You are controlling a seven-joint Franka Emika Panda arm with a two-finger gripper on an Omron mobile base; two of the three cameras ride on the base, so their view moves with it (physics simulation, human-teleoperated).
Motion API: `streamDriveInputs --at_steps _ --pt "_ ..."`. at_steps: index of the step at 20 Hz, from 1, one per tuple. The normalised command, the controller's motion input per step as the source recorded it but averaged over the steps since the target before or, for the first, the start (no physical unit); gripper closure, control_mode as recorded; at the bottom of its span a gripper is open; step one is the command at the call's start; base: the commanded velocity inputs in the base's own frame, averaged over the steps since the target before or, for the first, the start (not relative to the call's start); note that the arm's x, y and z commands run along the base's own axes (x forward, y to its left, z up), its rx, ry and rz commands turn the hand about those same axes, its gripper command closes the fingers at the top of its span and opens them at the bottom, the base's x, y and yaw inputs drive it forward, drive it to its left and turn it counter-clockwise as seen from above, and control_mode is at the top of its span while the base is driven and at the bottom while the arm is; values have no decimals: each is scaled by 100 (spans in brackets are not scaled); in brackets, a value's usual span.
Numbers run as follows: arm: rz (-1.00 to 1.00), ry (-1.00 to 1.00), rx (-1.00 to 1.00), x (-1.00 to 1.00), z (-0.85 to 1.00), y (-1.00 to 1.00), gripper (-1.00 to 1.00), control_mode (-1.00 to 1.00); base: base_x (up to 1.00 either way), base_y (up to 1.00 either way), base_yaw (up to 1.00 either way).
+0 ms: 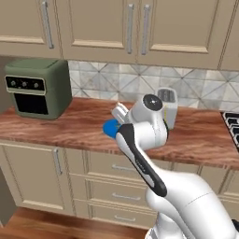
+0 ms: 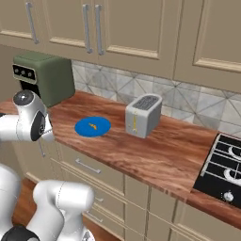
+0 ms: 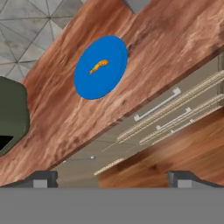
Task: Pick up the knife from the drawer and place it on the cutting board. Then place the meat from the plate to the cutting board.
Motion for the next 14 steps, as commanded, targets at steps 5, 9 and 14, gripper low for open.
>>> streamDriveInputs --at_steps 5,9,14 --pt "0 0 0 0 0 0 -100 100 56 31 0" --pt "0 0 0 0 0 0 -100 100 47 35 -2" --pt "0 0 0 0 0 0 -100 100 41 30 -12"
